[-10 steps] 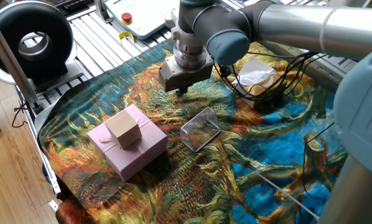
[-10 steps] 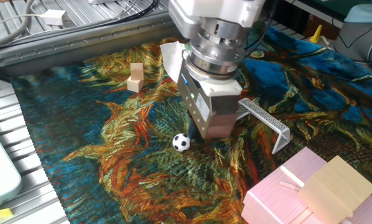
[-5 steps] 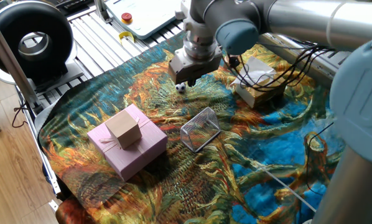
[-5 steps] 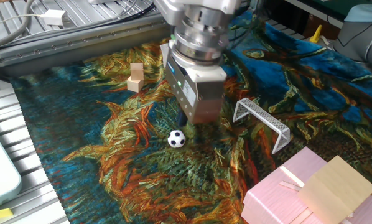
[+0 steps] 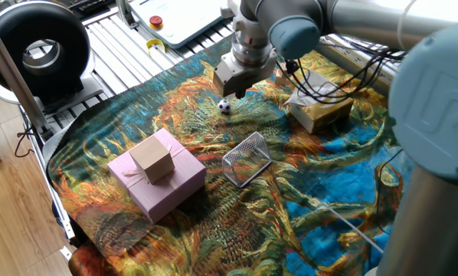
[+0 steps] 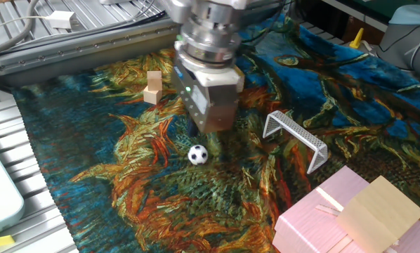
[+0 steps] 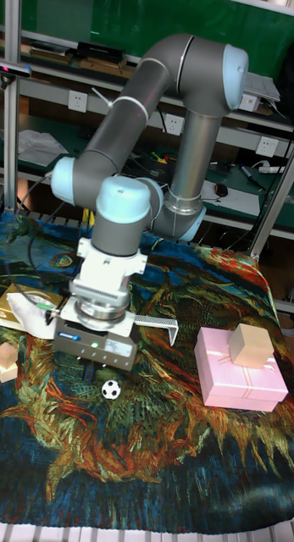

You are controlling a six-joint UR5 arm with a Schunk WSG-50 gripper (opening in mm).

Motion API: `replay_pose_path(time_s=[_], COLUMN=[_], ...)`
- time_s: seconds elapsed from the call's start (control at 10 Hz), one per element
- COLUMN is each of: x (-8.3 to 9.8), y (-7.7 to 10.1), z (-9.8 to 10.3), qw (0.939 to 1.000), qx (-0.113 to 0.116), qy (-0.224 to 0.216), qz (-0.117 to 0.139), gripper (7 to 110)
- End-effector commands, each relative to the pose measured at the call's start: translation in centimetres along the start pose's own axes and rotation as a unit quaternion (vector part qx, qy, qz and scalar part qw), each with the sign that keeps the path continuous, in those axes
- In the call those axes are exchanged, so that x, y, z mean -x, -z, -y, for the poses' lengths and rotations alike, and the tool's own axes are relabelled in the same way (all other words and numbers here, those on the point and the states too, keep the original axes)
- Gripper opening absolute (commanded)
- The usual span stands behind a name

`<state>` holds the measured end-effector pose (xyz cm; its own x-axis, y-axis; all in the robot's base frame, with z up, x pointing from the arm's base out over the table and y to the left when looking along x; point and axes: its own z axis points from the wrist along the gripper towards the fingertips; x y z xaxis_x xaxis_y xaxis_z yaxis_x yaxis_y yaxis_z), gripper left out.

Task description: Push the soccer ball into the goal

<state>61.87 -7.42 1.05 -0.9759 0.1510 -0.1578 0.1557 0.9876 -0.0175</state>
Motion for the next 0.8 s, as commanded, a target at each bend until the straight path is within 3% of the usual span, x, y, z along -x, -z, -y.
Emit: replay_pose_path(time_s=[0.0, 0.7], x=[2.0, 0.5], y=[-0.3, -1.1], z=[0.6, -4.1], qw=[1.0000, 0.9995], qx=[-0.005, -0.004], qy=[0.006, -0.032], qz=[0.003, 0.009], gripper=[7, 7])
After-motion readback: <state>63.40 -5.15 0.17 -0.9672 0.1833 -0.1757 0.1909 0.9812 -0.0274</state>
